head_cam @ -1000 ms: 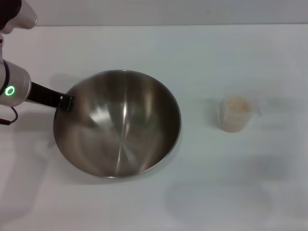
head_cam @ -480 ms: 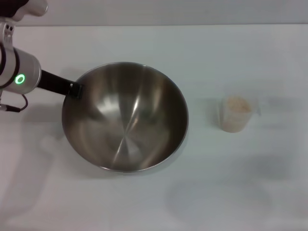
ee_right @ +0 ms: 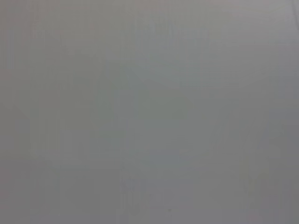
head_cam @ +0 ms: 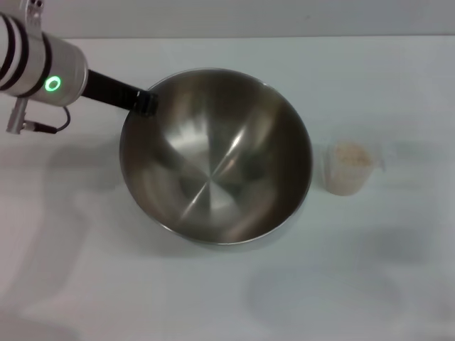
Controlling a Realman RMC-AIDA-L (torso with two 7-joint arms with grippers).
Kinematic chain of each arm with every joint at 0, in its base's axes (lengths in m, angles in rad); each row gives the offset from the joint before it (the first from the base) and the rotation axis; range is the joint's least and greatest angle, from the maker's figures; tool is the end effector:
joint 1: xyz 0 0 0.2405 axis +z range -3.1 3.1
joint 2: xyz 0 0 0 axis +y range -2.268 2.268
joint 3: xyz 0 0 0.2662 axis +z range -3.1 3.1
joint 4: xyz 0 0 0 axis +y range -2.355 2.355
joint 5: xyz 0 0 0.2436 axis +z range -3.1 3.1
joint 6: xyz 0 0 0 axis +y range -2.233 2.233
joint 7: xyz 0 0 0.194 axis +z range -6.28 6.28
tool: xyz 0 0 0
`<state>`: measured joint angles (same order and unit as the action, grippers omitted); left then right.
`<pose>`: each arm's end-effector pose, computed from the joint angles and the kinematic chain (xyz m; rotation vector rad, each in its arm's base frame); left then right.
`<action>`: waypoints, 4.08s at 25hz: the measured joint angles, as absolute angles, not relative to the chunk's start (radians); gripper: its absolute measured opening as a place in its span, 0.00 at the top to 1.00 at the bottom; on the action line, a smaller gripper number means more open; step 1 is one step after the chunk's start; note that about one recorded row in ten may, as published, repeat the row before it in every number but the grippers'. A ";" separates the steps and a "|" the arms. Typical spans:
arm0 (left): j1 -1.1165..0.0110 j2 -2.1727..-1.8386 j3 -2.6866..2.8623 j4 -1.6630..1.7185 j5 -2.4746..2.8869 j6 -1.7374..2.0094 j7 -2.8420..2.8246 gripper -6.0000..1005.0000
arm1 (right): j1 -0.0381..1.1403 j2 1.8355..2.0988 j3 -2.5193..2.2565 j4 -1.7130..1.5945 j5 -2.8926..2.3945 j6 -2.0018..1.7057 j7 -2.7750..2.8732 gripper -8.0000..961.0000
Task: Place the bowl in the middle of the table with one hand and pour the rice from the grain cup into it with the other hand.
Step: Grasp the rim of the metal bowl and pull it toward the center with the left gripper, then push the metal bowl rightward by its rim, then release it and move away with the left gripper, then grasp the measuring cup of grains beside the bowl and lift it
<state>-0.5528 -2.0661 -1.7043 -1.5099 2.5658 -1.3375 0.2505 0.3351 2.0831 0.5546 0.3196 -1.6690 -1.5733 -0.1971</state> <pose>-0.1526 0.4343 -0.0265 -2.3341 -1.0537 0.0943 0.3438 0.3462 0.0184 -1.1389 0.3173 0.7040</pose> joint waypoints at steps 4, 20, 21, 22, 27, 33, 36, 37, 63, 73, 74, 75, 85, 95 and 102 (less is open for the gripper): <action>-0.581 -2.068 -1.703 -1.506 2.557 -1.340 0.260 0.95 | 0.338 2.083 0.554 0.319 -1.669 -1.573 -0.198 0.48; -0.599 -2.069 -1.683 -1.377 2.520 -1.237 0.289 0.95 | 0.344 2.082 0.554 0.316 -1.669 -1.573 -0.223 0.48; -0.599 -2.069 -1.683 -1.372 2.519 -1.235 0.289 0.95 | 0.344 2.082 0.554 0.316 -1.669 -1.573 -0.226 0.48; -0.600 -2.069 -1.683 -1.366 2.519 -1.231 0.289 0.95 | 0.345 2.082 0.554 0.316 -1.669 -1.573 -0.228 0.48; -0.603 -2.068 -1.685 -1.339 2.518 -1.210 0.300 0.95 | 0.346 2.082 0.554 0.316 -1.669 -1.571 -0.225 0.48; -0.597 -2.068 -1.682 -1.311 2.518 -1.141 0.323 0.95 | 0.345 2.082 0.554 0.316 -1.669 -1.571 -0.223 0.48; -0.596 -2.067 -1.687 -1.278 2.518 -1.111 0.330 0.95 | 0.344 2.082 0.554 0.316 -1.669 -1.571 -0.222 0.48; -0.597 -2.066 -1.689 -1.267 2.519 -1.104 0.330 0.95 | 0.344 2.082 0.554 0.316 -1.669 -1.571 -0.222 0.48; -0.592 -2.065 -1.684 -1.198 2.531 -1.014 0.359 0.72 | 0.336 2.083 0.554 0.322 -1.669 -1.579 -0.226 0.48; -0.558 -2.067 -1.687 -1.227 2.525 -0.916 0.399 0.36 | 0.335 2.083 0.552 0.322 -1.669 -1.582 -0.228 0.47; -0.553 -2.068 -1.688 -1.232 2.524 -0.907 0.403 0.34 | 0.335 2.083 0.552 0.322 -1.669 -1.582 -0.228 0.47; -0.543 -2.068 -1.690 -1.246 2.523 -0.885 0.403 0.32 | 0.335 2.083 0.552 0.322 -1.669 -1.582 -0.228 0.48; -0.279 -2.068 -1.509 -1.397 2.498 -0.237 0.403 0.17 | 0.338 2.083 0.552 0.323 -1.669 -1.583 -0.229 0.48; -0.242 -2.068 -1.429 -1.305 2.492 0.062 0.386 0.16 | 0.352 2.083 0.552 0.318 -1.669 -1.572 -0.223 0.48; -0.271 -2.068 -1.342 -1.087 2.500 0.493 0.333 0.16 | 0.358 2.081 0.560 0.329 -1.669 -1.511 -0.218 0.48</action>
<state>-0.2710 -2.0680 -1.3417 -1.0869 2.5003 0.4926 0.3328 0.3583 2.0813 0.5597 0.3288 -1.6689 -1.5110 -0.2179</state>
